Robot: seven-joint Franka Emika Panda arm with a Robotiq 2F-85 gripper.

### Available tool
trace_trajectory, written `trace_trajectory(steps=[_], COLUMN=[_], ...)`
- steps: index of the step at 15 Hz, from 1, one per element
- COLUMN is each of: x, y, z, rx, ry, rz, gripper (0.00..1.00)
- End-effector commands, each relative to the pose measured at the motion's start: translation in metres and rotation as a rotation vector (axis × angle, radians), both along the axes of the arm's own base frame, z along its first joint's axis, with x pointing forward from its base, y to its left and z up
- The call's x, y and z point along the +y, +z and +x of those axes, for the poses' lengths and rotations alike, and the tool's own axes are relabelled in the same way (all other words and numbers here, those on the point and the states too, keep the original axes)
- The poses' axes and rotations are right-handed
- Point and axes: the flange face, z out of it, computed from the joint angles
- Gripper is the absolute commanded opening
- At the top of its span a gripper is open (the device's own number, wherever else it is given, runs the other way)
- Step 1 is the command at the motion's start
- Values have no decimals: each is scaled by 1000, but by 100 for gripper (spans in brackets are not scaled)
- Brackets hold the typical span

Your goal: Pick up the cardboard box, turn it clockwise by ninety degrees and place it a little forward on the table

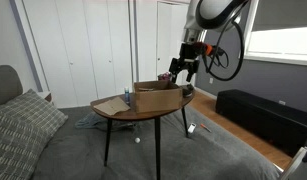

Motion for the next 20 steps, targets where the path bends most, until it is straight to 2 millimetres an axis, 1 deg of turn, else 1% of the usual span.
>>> trace_trajectory(steps=[1, 10, 11, 13, 16, 20], x=[0, 0, 2, 10, 23, 38], y=[1, 1, 1, 1, 3, 3], z=[0, 0, 3, 15, 45, 91], rx=[1, 1, -7, -25, -39, 18], ry=[0, 0, -16, 25, 84, 318], rz=[0, 0, 3, -37, -83, -87], gripper=[100, 100, 100, 100, 100, 100])
